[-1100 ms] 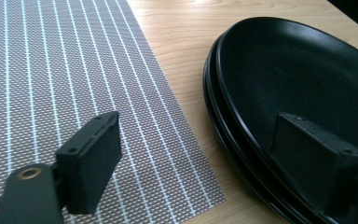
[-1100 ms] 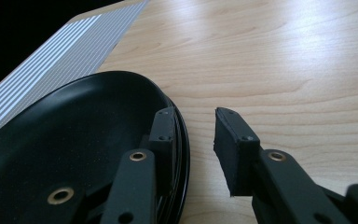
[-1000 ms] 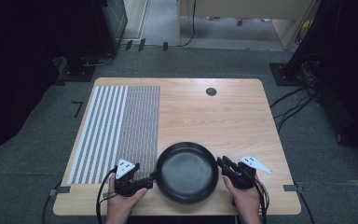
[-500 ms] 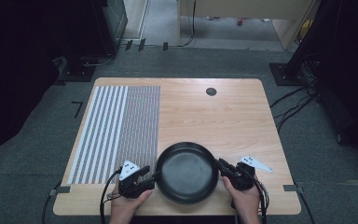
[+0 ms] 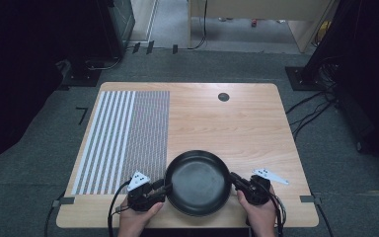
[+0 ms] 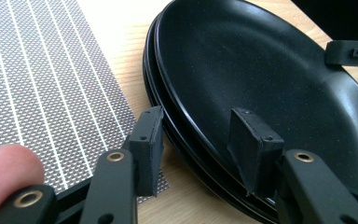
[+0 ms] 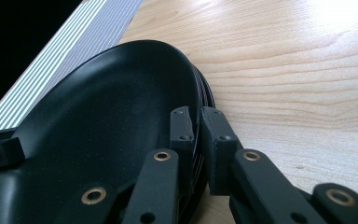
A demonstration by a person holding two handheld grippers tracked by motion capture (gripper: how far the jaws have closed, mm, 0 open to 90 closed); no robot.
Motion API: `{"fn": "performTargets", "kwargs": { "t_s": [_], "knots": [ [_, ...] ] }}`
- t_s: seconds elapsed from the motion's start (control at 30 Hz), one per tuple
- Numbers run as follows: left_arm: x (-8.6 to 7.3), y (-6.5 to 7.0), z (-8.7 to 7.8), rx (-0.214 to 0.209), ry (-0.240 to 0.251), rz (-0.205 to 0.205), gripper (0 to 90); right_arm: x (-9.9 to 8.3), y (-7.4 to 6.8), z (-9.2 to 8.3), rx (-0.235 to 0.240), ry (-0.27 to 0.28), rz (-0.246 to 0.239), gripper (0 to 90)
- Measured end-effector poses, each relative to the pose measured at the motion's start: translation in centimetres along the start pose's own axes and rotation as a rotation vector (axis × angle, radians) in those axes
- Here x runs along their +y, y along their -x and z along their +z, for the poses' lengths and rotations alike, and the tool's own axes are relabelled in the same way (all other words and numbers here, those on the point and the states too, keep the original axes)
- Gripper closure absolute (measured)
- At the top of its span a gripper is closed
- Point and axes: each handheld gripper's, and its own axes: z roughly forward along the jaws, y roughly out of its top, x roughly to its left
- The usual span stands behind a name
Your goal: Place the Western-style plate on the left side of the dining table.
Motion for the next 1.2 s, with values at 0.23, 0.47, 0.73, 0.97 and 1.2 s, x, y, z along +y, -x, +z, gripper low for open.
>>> {"fn": "performTargets", "kwargs": {
  "t_s": [0.23, 0.47, 0.73, 0.97, 1.2],
  "knots": [
    [0.1, 0.0, -0.1, 0.004, -0.003, -0.002, 58.2, 0.0, 0.0, 0.1, 0.008, 0.004, 0.010, 84.4],
    [0.1, -0.1, -0.1, -0.004, 0.000, -0.008, 59.0, -0.1, -0.4, 0.6, 0.025, 0.000, 0.011, 84.5],
    [0.2, -0.2, -0.3, -0.009, -0.004, -0.015, 58.6, -0.2, -0.4, 0.8, 0.047, -0.006, 0.018, 84.4],
    [0.7, -0.8, -1.0, -0.017, -0.010, -0.020, 58.6, -0.4, -0.6, 1.1, 0.082, -0.022, 0.022, 84.0],
    [1.0, -1.5, -1.4, -0.043, -0.018, -0.081, 62.5, -0.5, -0.8, 1.4, 0.095, -0.026, 0.020, 83.7]
  ]
}}
